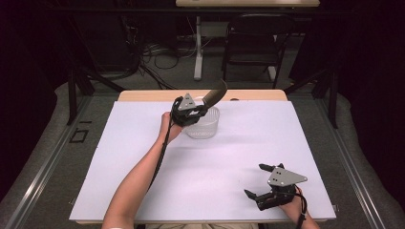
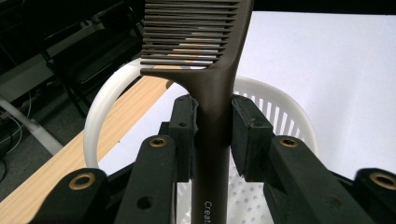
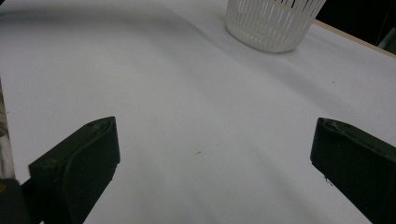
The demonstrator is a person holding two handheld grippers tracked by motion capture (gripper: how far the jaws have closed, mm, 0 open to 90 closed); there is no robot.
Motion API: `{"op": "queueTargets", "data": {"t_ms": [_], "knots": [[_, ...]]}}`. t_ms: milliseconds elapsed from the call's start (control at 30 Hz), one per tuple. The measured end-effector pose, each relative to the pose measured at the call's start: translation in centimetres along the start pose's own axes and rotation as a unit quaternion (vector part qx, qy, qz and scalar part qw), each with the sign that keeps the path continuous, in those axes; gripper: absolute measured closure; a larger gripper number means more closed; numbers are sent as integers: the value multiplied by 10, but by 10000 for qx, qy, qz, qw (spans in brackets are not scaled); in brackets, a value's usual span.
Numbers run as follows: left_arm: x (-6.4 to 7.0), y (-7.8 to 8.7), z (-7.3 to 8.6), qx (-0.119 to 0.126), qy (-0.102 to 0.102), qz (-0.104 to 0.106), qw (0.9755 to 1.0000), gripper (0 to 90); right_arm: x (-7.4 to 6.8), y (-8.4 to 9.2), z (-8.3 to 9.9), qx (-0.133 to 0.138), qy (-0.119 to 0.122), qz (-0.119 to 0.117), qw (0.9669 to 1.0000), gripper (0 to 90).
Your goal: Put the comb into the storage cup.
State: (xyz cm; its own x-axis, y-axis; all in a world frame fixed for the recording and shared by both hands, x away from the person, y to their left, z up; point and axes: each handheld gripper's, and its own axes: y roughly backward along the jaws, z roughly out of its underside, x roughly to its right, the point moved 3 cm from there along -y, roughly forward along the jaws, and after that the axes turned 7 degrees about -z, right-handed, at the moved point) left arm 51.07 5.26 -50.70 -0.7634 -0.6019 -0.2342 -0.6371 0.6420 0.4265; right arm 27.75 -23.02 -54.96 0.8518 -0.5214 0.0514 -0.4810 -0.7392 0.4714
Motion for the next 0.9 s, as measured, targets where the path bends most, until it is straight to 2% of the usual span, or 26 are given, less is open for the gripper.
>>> {"op": "queueTargets", "data": {"t_ms": [333, 900], "knots": [[0, -2, 4, 28, 173, 52, 9998, 722, 0, 0, 0, -3, 2, 5, 10000, 11], [-1, -3, 7, -137, 231, 87, 9996, 720, 0, 0, 0, -2, 7, 2, 10000, 12]]}}
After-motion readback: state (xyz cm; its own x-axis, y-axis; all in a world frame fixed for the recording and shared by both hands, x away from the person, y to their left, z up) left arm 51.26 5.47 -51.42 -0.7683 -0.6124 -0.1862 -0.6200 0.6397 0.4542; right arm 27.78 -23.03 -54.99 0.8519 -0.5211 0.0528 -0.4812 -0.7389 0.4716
